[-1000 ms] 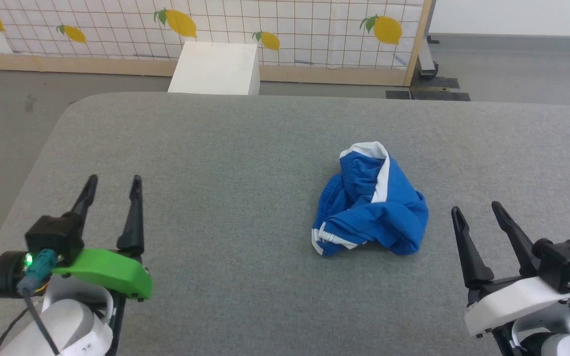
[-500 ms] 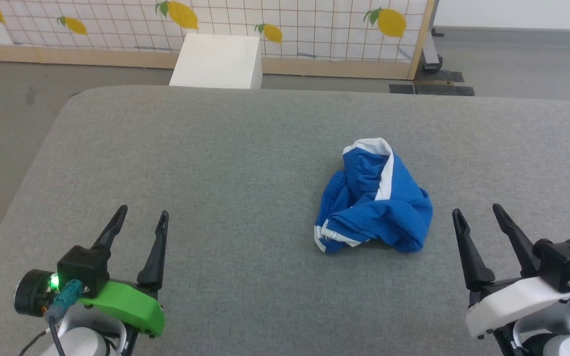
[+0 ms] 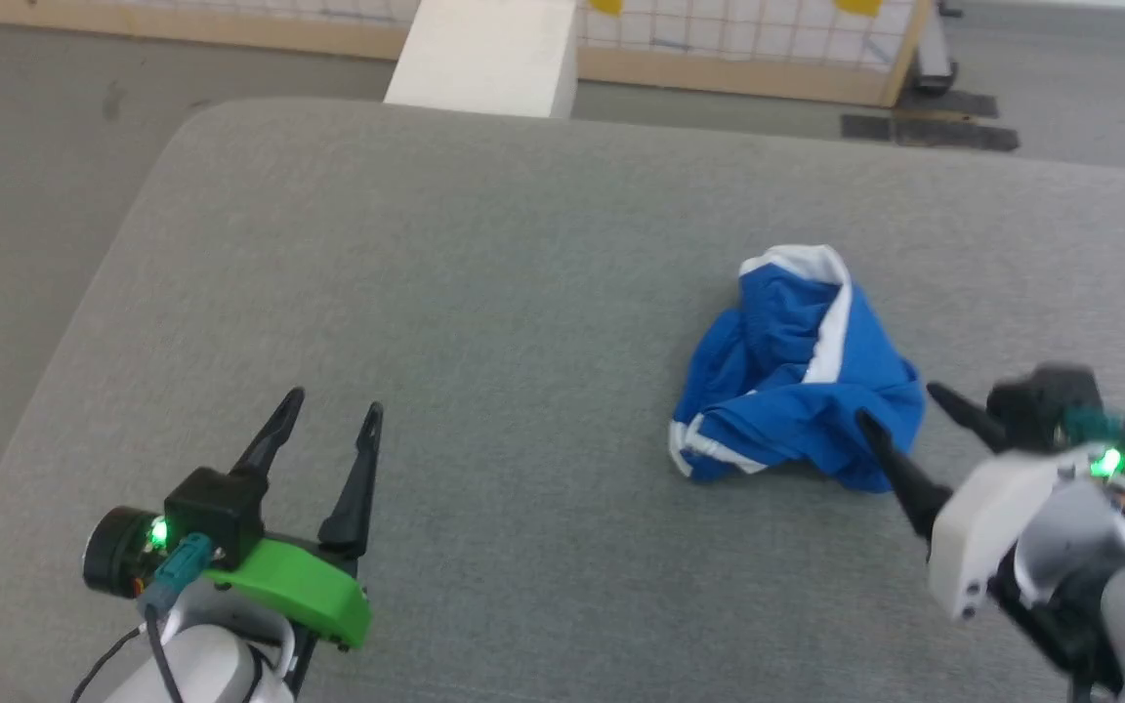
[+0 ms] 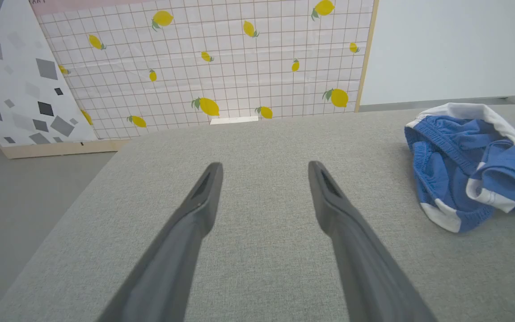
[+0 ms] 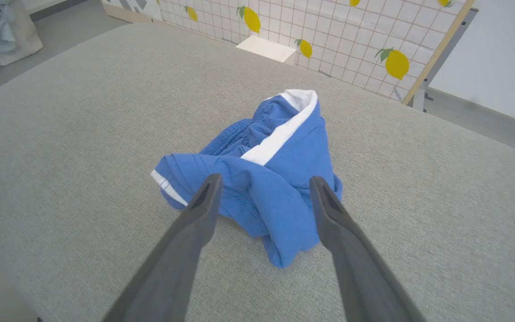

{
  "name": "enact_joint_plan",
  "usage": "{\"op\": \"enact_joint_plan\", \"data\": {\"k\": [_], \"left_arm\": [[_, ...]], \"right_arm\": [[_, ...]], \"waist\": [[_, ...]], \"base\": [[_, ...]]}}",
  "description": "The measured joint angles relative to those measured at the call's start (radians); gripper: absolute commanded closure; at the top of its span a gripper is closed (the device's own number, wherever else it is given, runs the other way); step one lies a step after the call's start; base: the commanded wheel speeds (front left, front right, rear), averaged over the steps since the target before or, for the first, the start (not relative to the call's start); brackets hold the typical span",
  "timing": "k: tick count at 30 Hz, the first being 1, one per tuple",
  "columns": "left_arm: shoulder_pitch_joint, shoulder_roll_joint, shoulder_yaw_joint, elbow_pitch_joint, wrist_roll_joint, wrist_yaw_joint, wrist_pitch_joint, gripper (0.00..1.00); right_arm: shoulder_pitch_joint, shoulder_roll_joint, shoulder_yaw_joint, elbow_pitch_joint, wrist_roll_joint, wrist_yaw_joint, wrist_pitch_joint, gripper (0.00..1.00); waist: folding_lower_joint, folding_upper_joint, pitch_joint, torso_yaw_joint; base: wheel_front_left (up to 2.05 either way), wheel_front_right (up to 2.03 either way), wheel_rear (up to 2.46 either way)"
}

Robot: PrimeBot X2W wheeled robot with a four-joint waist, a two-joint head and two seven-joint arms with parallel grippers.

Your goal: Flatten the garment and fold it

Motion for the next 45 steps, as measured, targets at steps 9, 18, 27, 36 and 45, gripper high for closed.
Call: {"op": "enact_joint_plan", "data": {"k": [9,18,27,36,45], "left_arm": [[-0.059,-0.069,-0.011,0.042,0.045,-0.028,0.0,0.0],[-0.079,-0.132,-0.004,0.077,0.09,-0.061,0.0,0.0],[-0.079,-0.165,0.025,0.107,0.112,-0.09,0.0,0.0],[-0.077,-0.17,0.04,0.139,0.117,-0.11,0.0,0.0],[-0.063,-0.162,0.04,0.145,0.117,-0.113,0.0,0.0]], "right_arm": [[-0.278,-0.066,-0.027,0.16,0.022,0.0,0.364,0.0],[-0.392,-0.075,-0.061,0.3,-0.001,0.0,0.601,0.0],[-0.392,-0.086,-0.053,0.325,-0.012,0.0,0.562,1.0],[-0.468,-0.104,-0.026,0.292,0.045,0.0,0.39,1.0],[-0.581,-0.301,-0.025,0.259,0.04,0.0,0.175,1.0]], "waist": [[0.0,0.0,0.074,0.099],[0.0001,0.0,0.133,0.2],[0.0002,0.0,0.171,0.242],[0.0002,0.0,0.108,0.216],[0.0,0.0,0.032,0.185]], "base": [[0.0,0.0,0.0],[0.0,0.0,0.0],[0.0,0.0,0.0],[0.0,0.0,0.0],[0.0,0.0,0.0]]}}
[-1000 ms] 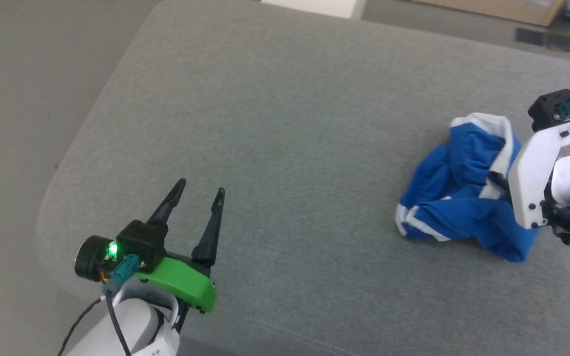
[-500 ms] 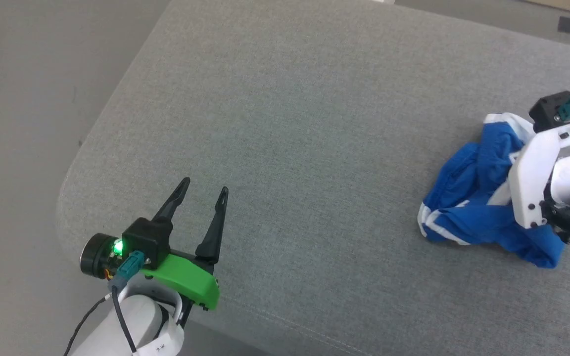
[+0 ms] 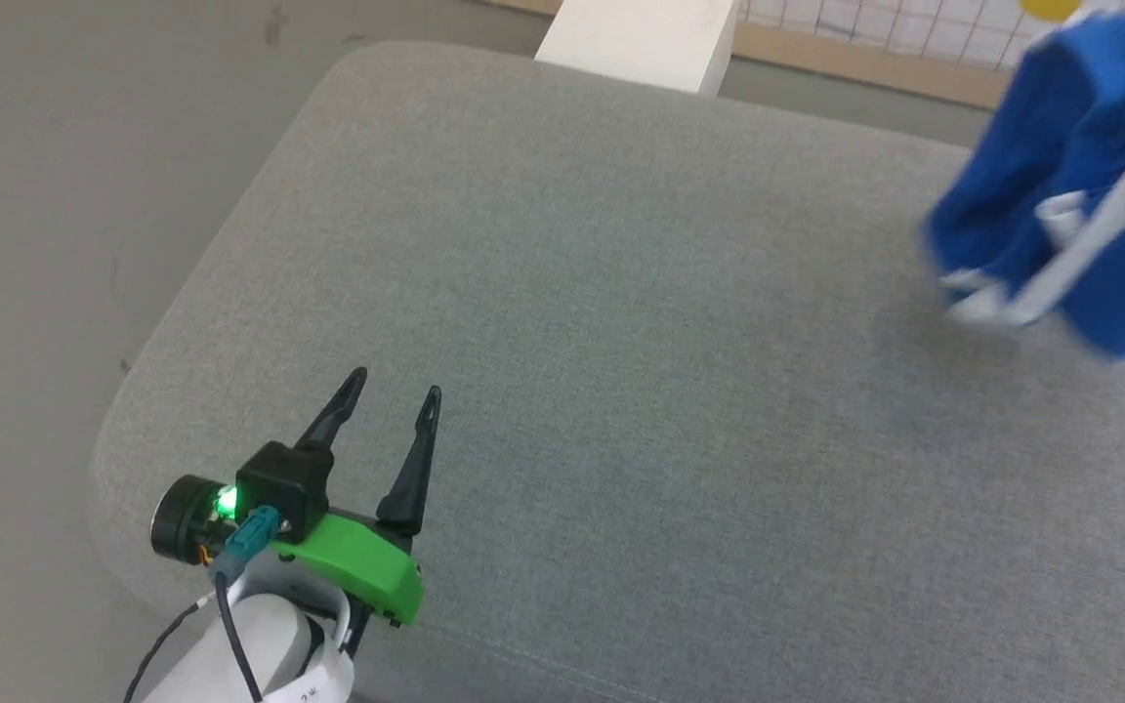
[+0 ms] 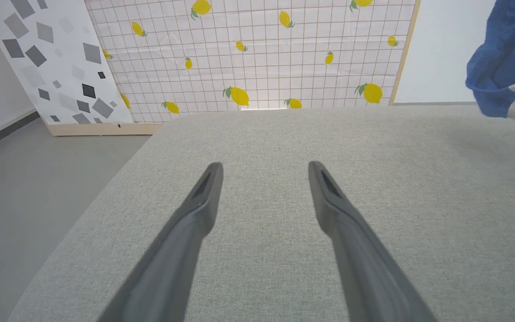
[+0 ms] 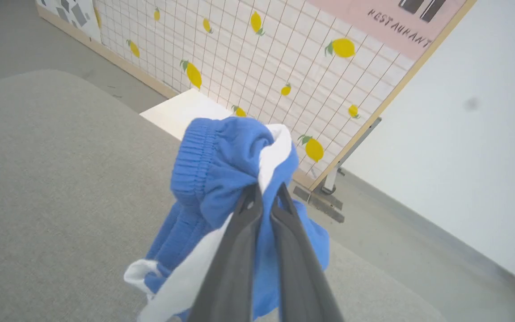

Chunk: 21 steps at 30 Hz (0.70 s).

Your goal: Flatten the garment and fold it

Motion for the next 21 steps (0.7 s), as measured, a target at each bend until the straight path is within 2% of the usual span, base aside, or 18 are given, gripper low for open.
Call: {"op": "enact_joint_plan", "data": {"k": [3,7,11,14,18,19,20,21], "left_arm": [[0.009,0.005,0.0,-0.003,0.0,0.0,0.0,0.0],[0.023,0.012,0.0,-0.013,-0.003,0.001,0.0,0.0],[0.029,0.019,-0.003,-0.024,-0.006,0.001,0.008,0.0],[0.029,0.019,-0.007,-0.03,-0.006,0.001,0.009,0.0],[0.028,0.02,-0.01,-0.035,-0.006,0.001,0.018,0.0],[0.028,0.02,-0.011,-0.036,-0.006,0.001,0.019,0.0],[0.028,0.021,-0.011,-0.037,-0.006,0.001,0.019,0.0],[0.027,0.023,-0.01,-0.038,-0.006,0.002,0.019,0.0]], "right_arm": [[-0.011,-0.067,0.086,-0.041,0.013,0.0,-0.063,1.0],[-0.001,-0.126,0.295,-0.112,0.041,0.0,-0.107,1.0],[0.07,-0.124,0.548,-0.125,0.099,0.0,-0.107,1.0],[0.105,-0.105,0.696,-0.098,0.122,0.0,-0.118,1.0],[0.115,-0.068,0.831,-0.053,0.163,0.0,-0.133,1.0],[0.115,-0.063,0.851,-0.043,0.177,0.0,-0.136,0.54],[0.115,-0.058,0.86,-0.036,0.187,0.0,-0.142,0.0],[0.113,-0.053,0.869,-0.031,0.203,0.0,-0.148,0.0]], "waist": [[0.0,0.0,-0.018,-0.004],[0.0,0.0,-0.022,-0.006],[0.0,0.0,-0.01,-0.009],[0.0,0.0,0.001,-0.009],[0.0,0.0,0.01,-0.009],[0.0,0.0,0.012,-0.01],[0.0,0.0,0.013,-0.012],[0.0,0.0,0.014,-0.015]], "base": [[0.0,0.0,0.0],[0.0,0.0,0.0],[0.0,0.0,0.0],[0.0,0.0,0.0],[0.0,0.0,0.0],[0.0,0.0,0.0],[0.0,0.0,0.0],[0.0,0.0,0.0]]}}
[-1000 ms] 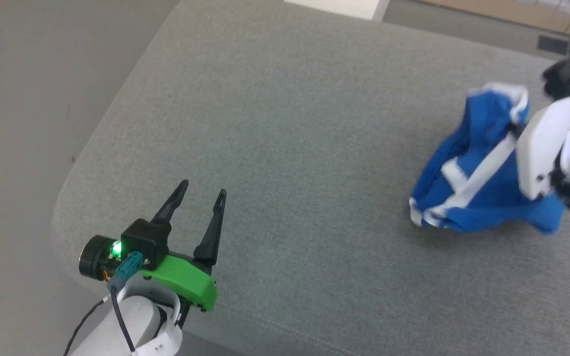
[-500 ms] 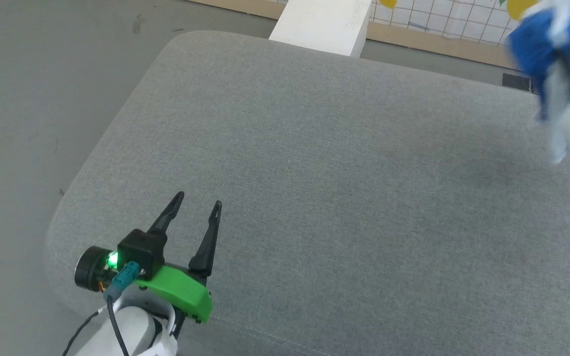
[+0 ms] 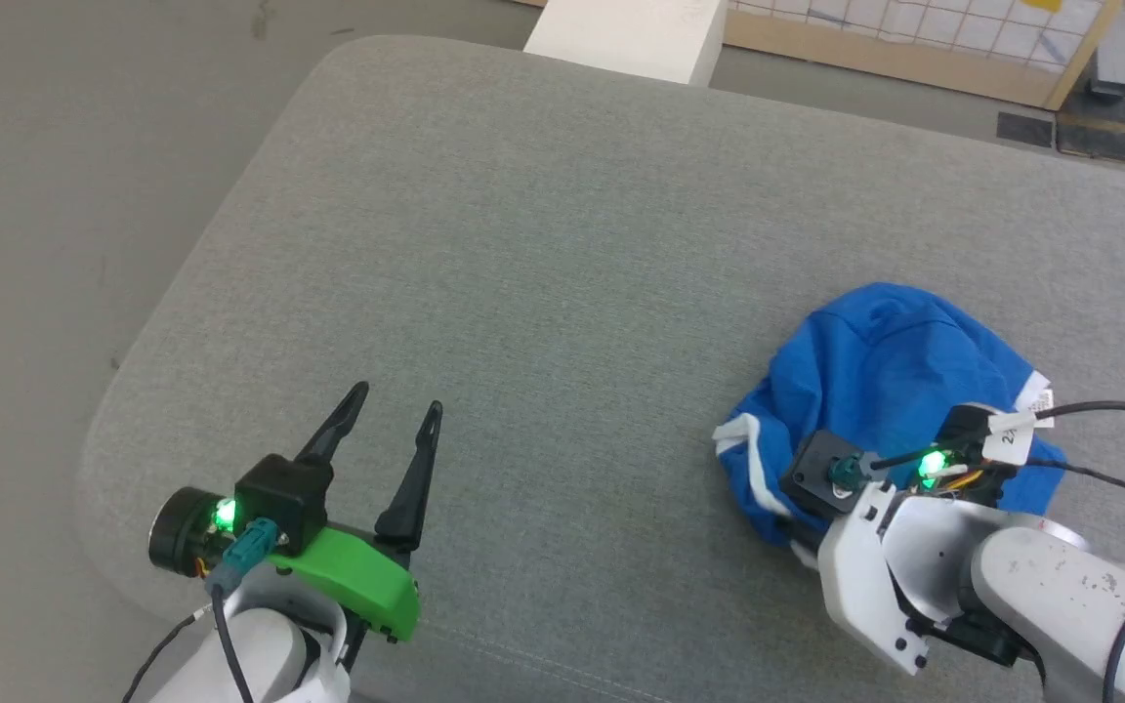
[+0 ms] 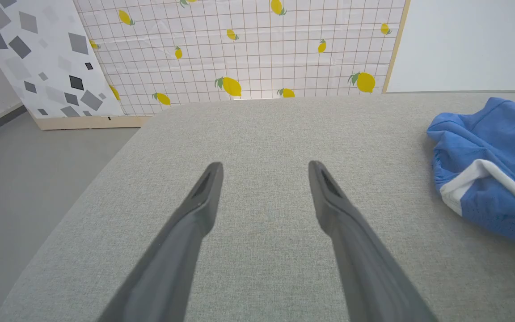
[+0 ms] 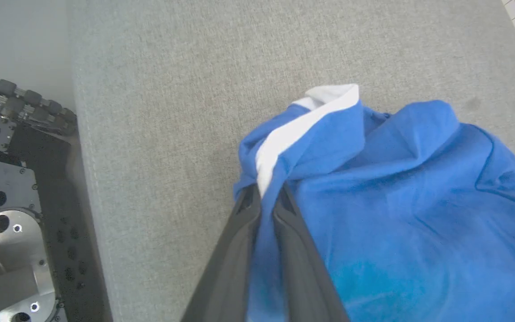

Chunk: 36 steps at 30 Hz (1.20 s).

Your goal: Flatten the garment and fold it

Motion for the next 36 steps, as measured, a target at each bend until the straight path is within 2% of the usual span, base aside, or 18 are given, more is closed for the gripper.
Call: {"op": "enact_joint_plan", "data": {"k": [3,9,14,17,19,23,27,32,36], "left_arm": [[-0.001,0.002,0.002,0.0,-0.001,0.003,0.001,0.0],[-0.001,0.004,0.008,0.0,-0.01,0.007,0.007,0.0],[-0.001,0.015,0.028,-0.014,-0.021,0.014,0.007,0.0],[-0.001,0.019,0.038,-0.028,-0.028,0.017,0.006,0.0],[-0.001,0.02,0.038,-0.035,-0.028,0.017,0.007,0.0],[-0.001,0.021,0.035,-0.048,-0.028,0.021,0.008,0.0],[-0.001,0.021,0.027,-0.05,-0.03,0.022,0.016,0.0],[0.001,0.022,0.015,-0.053,-0.035,0.022,0.022,0.0],[0.002,0.024,0.015,-0.058,-0.035,0.024,0.022,0.0]], "right_arm": [[-0.005,0.008,-0.003,0.007,0.051,0.0,-0.019,0.0],[-0.015,-0.006,-0.125,-0.015,0.149,0.0,-0.066,0.0],[0.003,-0.017,-0.328,-0.032,0.16,0.0,-0.158,0.0],[0.057,0.007,-0.489,-0.016,0.124,0.0,-0.23,0.0],[0.109,0.035,-0.588,-0.001,0.078,0.0,-0.272,0.0],[0.244,0.137,-0.795,0.008,-0.024,0.0,-0.332,0.0],[0.402,0.282,-0.969,-0.026,-0.129,0.0,-0.363,0.0],[0.562,0.449,-1.058,-0.119,-0.225,0.0,-0.36,0.0],[0.602,0.498,-1.058,-0.177,-0.266,0.0,-0.344,0.0]], "waist": [[0.0,0.0,-0.001,-0.013],[0.0,0.0,-0.02,-0.049],[0.0,0.0,-0.041,-0.093],[0.0,0.0,-0.05,-0.123],[0.0,0.0,-0.054,-0.142],[0.0,0.0,-0.059,-0.178],[0.0,0.0,-0.06,-0.207],[0.0,0.0,-0.053,-0.237],[0.0,0.0,-0.044,-0.257]], "base": [[0.0,0.0,0.0],[0.0,0.0,0.0],[0.0,0.0,0.0],[0.0,0.0,0.0],[0.0,0.0,0.0],[0.0,0.0,0.0],[0.0,0.0,0.0],[0.0,0.0,0.0],[0.0,0.0,0.0]]}}
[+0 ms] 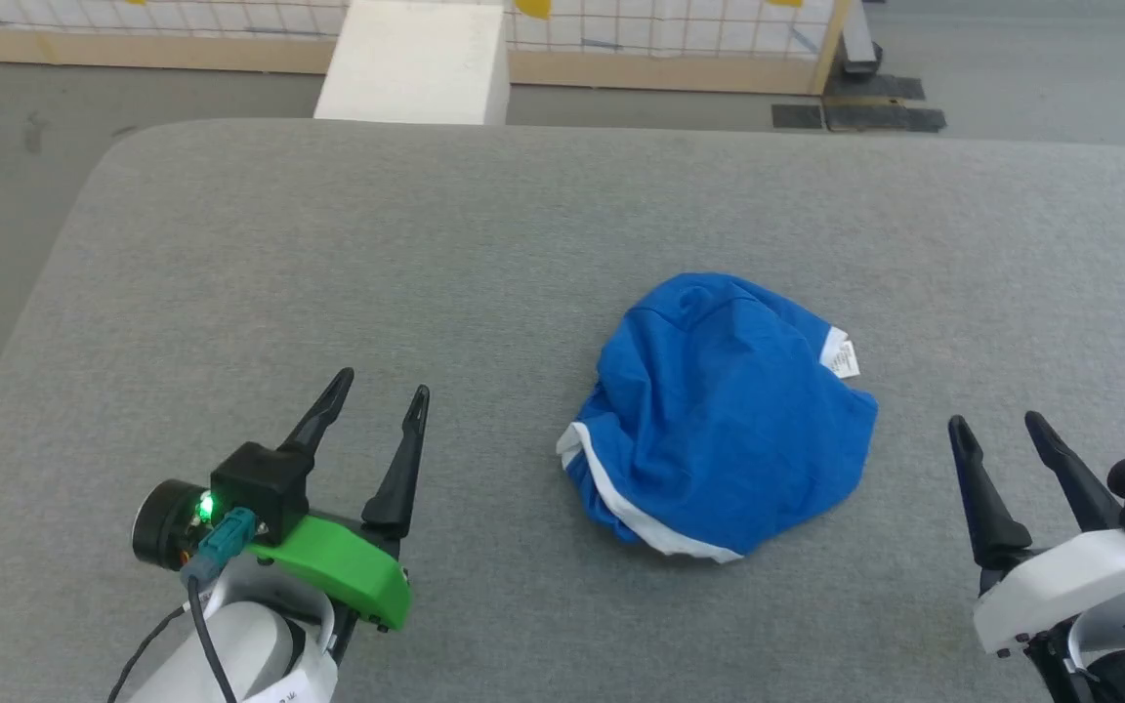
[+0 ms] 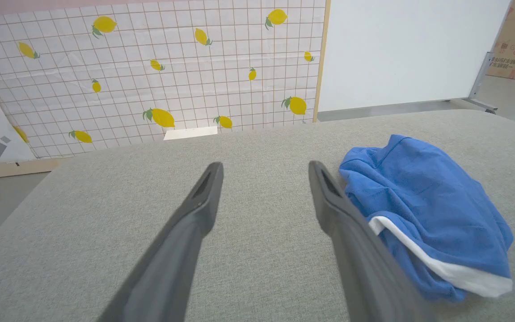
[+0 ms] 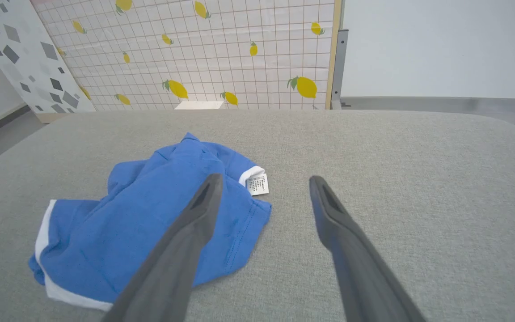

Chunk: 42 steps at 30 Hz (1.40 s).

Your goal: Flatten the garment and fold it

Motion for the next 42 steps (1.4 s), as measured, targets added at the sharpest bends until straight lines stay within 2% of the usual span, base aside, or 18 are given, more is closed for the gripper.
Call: {"op": "enact_joint_plan", "data": {"k": [4,7,12,18,21,26,35,36,37,38,42], "left_arm": [[0.0,0.003,-0.009,-0.005,0.0,-0.004,0.004,0.0],[-0.011,0.006,-0.031,-0.016,-0.001,-0.028,0.047,0.0],[-0.109,0.007,-0.099,-0.026,-0.055,-0.102,0.282,0.0],[-0.286,-0.017,-0.137,0.003,-0.14,-0.153,0.572,0.0],[-0.335,-0.043,-0.147,0.042,-0.212,-0.154,0.715,0.0],[-0.397,-0.039,-0.184,0.102,-0.239,-0.155,0.888,0.0],[-0.44,-0.013,-0.232,0.147,-0.236,-0.167,1.006,0.0],[-0.444,-0.003,-0.236,0.147,-0.236,-0.175,1.019,0.51],[-0.447,0.003,-0.236,0.145,-0.236,-0.179,1.02,0.89],[-0.448,0.007,-0.232,0.143,-0.235,-0.179,1.009,1.0],[-0.444,0.007,-0.208,0.145,-0.215,-0.171,0.899,1.0]], "right_arm": [[0.004,0.012,0.004,-0.034,-0.014,0.0,0.02,0.0],[0.004,0.014,0.001,-0.055,-0.016,0.0,0.034,0.0],[0.003,0.022,-0.005,-0.086,-0.03,0.0,0.046,0.0],[0.002,0.034,0.005,-0.1,-0.052,0.0,0.048,0.0],[-0.005,0.041,0.012,-0.1,-0.065,0.0,0.042,0.0],[-0.011,0.057,0.024,-0.091,-0.076,0.0,0.02,0.0],[-0.027,0.078,0.044,-0.055,-0.092,0.0,-0.018,0.0],[-0.027,0.08,0.046,-0.052,-0.094,0.0,-0.02,0.0],[-0.028,0.082,0.049,-0.048,-0.094,0.0,-0.022,0.0],[-0.028,0.084,0.052,-0.044,-0.094,0.0,-0.024,0.0],[-0.028,0.087,0.065,-0.03,-0.102,0.0,-0.023,0.0]], "waist": [[0.0,0.0,0.011,-0.017],[0.0,0.0,0.024,-0.024],[0.0,0.0,0.061,-0.037],[0.0,0.0,0.119,-0.06],[0.0,0.0,0.147,-0.08],[0.0,0.0,0.188,-0.124],[0.0,0.0,0.248,-0.191],[0.0,0.0,0.253,-0.196],[0.0,0.0,0.257,-0.201],[0.0,0.0,0.26,-0.204],[0.0,0.0,0.256,-0.204]], "base": [[0.0,0.0,0.0],[0.0,0.0,0.0],[0.0,0.0,0.0],[0.0,0.0,0.0],[0.0,0.0,0.0],[0.0,0.0,0.0],[0.0,0.0,0.0],[0.0,0.0,0.0],[0.0,0.0,0.0],[0.0,0.0,0.0],[0.0,0.0,0.0]]}}
